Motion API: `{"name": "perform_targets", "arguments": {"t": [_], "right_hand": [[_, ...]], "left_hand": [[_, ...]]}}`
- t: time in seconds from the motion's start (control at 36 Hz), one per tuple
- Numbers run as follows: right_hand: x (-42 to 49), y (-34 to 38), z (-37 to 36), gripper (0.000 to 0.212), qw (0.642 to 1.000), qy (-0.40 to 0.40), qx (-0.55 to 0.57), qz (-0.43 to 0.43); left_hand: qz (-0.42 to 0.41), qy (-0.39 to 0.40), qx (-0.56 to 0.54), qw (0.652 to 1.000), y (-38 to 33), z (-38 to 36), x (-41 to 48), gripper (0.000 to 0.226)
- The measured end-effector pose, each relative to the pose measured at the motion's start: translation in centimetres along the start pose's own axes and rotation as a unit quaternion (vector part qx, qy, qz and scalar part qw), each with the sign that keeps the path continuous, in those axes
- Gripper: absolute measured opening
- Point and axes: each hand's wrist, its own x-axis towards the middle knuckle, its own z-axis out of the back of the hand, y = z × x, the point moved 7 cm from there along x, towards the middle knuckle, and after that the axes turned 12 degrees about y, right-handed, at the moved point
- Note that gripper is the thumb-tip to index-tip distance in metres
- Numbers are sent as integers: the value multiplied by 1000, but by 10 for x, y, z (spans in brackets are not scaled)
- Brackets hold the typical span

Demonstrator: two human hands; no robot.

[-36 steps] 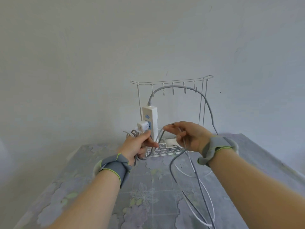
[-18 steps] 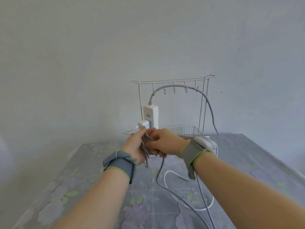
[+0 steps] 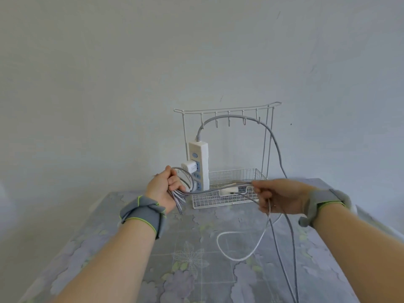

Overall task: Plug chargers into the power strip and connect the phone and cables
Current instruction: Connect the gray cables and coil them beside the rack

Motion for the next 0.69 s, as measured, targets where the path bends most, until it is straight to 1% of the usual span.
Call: {"name": "perform_targets", "arguments": {"t": [0.08, 0.14, 0.19, 0.25, 0.31, 0.36, 0.42, 0.53, 0.56, 0.64, 0.69], "right_hand": [[8, 5, -2, 32, 989, -59, 132, 20], [16, 11, -10, 32, 980, -93, 170, 48], [24, 21, -22, 34, 976, -101, 178, 80], [28, 31, -38, 35, 981, -90, 143, 98], [33, 38, -55, 29, 988, -84, 83, 103], [36, 43, -67, 24, 990, -100, 4, 102], [41, 46, -78, 20, 987, -106, -63, 98], [49, 47, -95, 19, 981, -108, -144, 77], [49, 47, -97, 20, 977, -115, -162, 71], [48, 50, -106, 21, 970, -112, -209, 55], [47, 55, -109, 24, 958, -121, -258, 43]], "left_hand": [[-9, -9, 70, 997, 8, -7, -1, 41], [-3, -9, 162, 987, 14, -13, -2, 39], [-2, -16, 259, 966, 18, -16, -5, 36], [13, -22, 313, 949, 22, -18, -9, 32], [43, -14, 307, 951, 29, -19, -11, 27], [66, -9, 295, 953, 33, -21, -13, 25], [72, -7, 285, 956, 34, -20, -14, 26], [91, 21, 284, 954, 36, -22, -12, 34], [98, 24, 284, 954, 37, -22, -13, 32], [123, 25, 263, 956, 40, -20, -15, 12], [138, 37, 238, 961, 42, -21, -17, 8]]}}
